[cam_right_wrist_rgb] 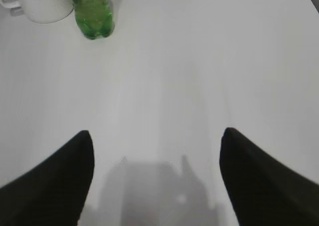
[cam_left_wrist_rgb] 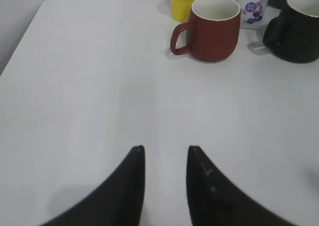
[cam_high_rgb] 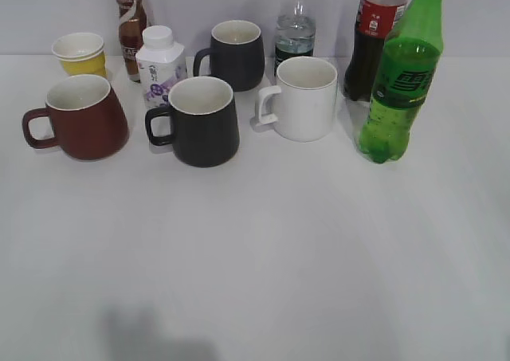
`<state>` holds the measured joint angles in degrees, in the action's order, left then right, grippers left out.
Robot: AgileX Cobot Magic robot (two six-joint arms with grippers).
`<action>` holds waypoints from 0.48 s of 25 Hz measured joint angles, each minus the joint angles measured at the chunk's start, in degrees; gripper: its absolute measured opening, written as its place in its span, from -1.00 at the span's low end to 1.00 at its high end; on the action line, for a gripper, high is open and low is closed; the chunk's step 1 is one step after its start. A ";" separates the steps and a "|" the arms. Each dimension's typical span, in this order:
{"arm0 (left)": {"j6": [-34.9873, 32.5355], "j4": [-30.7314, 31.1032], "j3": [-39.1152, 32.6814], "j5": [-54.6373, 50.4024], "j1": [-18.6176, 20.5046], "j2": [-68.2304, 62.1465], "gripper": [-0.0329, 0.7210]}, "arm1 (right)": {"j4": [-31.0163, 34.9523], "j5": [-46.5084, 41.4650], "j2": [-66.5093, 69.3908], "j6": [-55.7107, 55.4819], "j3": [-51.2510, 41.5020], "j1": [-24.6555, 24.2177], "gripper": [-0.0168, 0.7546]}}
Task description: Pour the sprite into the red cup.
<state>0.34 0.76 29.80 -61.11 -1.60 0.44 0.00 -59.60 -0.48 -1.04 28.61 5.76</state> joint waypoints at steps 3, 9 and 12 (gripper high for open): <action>0.00 0.00 0.00 0.00 0.00 0.00 -0.31 | 0.00 0.00 0.00 0.00 0.00 0.00 0.56; 0.00 0.00 0.00 0.00 0.00 0.00 -0.31 | 0.00 0.00 0.00 -0.05 0.00 0.00 0.56; 0.00 0.00 0.00 0.00 0.00 0.00 -0.31 | 0.00 0.00 0.00 -0.05 0.00 0.00 0.56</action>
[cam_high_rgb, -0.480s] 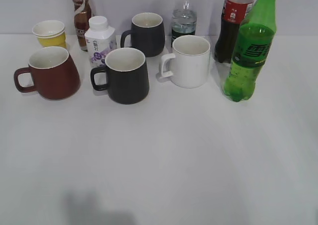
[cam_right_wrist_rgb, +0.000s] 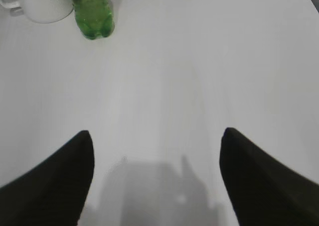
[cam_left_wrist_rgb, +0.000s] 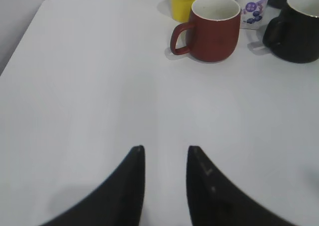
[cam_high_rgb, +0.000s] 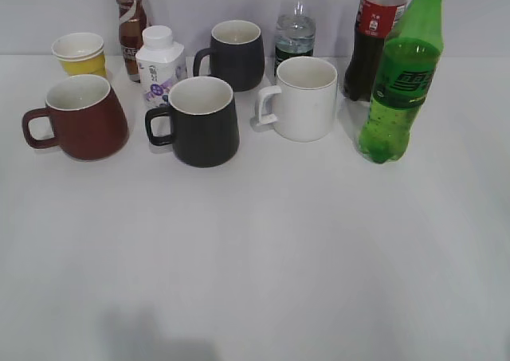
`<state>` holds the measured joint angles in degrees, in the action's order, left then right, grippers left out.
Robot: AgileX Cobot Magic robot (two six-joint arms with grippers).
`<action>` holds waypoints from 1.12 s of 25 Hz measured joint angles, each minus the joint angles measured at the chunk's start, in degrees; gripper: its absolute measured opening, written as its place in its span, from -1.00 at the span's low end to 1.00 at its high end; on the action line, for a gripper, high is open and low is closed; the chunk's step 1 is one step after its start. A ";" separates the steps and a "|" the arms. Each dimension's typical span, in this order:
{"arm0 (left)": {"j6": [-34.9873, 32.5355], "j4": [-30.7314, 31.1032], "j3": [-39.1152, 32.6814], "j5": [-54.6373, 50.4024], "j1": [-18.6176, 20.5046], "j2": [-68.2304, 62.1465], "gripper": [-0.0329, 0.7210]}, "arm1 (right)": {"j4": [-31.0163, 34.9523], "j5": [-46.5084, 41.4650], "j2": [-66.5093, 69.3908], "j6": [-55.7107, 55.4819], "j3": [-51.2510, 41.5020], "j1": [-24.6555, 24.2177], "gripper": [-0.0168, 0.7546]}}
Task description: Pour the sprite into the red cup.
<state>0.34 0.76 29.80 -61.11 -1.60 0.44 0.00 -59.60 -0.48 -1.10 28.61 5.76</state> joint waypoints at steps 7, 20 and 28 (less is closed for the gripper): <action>0.00 0.00 0.00 0.00 0.00 0.00 -0.31 | 0.00 0.00 0.00 0.00 0.00 0.00 0.56; 0.00 0.00 0.00 0.00 0.00 0.00 -0.31 | 0.00 -0.05 0.00 0.06 0.00 0.00 0.56; 0.00 -0.05 0.00 0.25 0.00 0.00 -0.32 | 0.00 -0.01 0.00 0.00 0.00 0.00 0.56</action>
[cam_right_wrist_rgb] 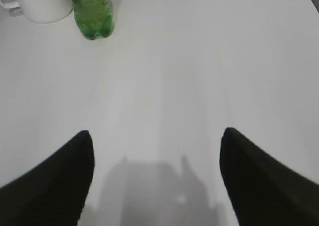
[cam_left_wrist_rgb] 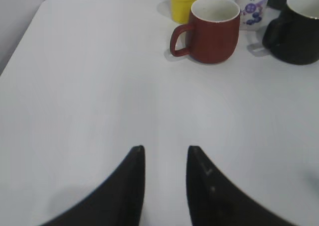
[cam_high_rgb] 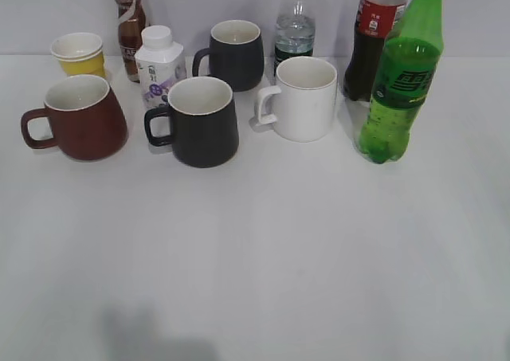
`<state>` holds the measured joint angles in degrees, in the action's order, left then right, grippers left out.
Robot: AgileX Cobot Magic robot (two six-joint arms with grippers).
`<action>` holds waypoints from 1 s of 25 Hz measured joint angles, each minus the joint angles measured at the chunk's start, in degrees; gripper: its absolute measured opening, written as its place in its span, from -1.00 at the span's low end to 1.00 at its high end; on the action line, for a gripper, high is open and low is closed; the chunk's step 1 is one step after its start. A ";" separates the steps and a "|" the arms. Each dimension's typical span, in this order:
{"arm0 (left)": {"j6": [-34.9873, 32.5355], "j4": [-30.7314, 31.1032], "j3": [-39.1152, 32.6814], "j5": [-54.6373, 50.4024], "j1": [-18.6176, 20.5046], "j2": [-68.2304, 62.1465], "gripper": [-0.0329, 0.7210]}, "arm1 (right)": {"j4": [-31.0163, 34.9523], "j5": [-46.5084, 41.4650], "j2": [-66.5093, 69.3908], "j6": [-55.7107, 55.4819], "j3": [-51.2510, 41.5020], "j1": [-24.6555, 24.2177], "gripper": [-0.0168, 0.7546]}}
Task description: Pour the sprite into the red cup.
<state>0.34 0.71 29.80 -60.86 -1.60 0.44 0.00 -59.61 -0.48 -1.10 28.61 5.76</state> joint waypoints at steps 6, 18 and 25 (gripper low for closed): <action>0.00 0.02 1.52 16.36 0.00 -4.59 -0.32 | 0.00 4.70 1.86 0.00 1.12 0.00 0.56; 0.00 0.07 -12.30 55.78 -0.05 -26.15 -0.32 | 0.64 34.64 23.11 0.04 -0.66 1.45 0.56; 0.00 0.38 -13.34 71.51 -0.05 -46.83 -0.30 | 0.58 46.69 36.47 0.04 -0.66 3.66 0.56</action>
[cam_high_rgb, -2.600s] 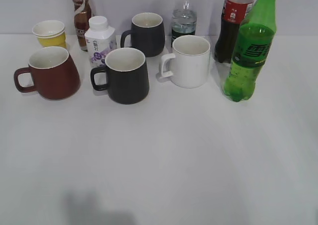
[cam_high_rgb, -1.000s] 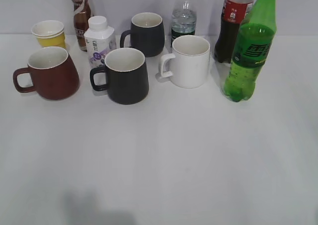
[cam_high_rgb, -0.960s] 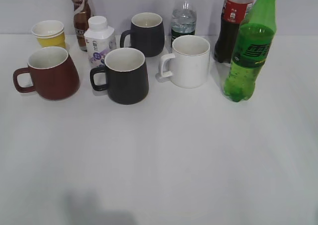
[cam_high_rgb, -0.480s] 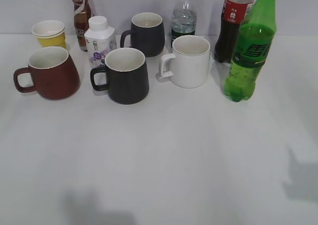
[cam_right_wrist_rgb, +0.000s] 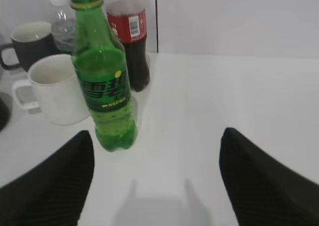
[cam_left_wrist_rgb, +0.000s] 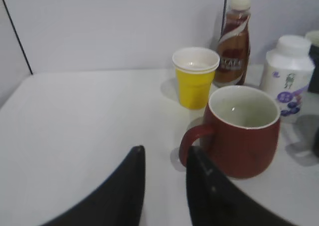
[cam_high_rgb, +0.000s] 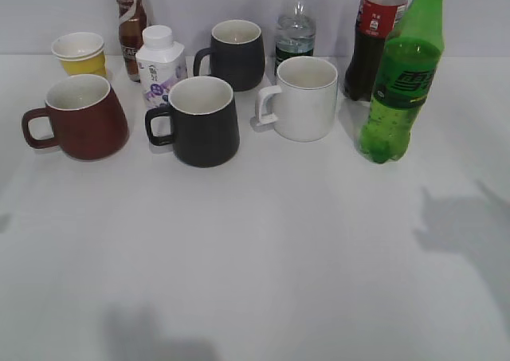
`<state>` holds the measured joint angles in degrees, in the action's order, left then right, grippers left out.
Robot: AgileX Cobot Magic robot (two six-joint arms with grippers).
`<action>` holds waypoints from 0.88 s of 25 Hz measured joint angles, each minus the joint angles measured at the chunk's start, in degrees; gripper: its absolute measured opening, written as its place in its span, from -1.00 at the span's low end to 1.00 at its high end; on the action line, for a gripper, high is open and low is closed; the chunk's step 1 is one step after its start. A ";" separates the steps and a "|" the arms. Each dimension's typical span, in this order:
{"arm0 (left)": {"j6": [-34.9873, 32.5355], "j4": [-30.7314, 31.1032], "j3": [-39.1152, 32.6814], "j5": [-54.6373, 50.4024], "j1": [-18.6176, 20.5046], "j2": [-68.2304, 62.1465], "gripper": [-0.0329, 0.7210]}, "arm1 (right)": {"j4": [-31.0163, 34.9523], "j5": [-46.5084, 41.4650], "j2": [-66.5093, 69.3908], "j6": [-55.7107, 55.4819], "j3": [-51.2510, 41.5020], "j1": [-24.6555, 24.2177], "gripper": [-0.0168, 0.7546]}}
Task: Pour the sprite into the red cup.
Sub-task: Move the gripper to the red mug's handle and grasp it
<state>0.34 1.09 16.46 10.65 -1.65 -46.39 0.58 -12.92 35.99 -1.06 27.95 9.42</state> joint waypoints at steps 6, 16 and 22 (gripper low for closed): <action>0.00 -0.18 -0.02 18.01 0.00 -21.50 -0.26 | -0.05 5.48 9.60 0.00 -0.05 0.00 0.56; 0.90 4.49 0.03 47.72 0.00 -47.72 -0.22 | -0.05 9.50 13.16 0.00 -0.05 0.00 0.56; 1.14 6.07 2.54 51.88 0.00 -55.86 -0.21 | -0.05 9.92 13.23 0.00 -0.05 0.00 0.56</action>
<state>1.48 7.15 19.00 62.53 -1.65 -102.25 0.53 -3.00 49.23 -1.06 27.89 9.42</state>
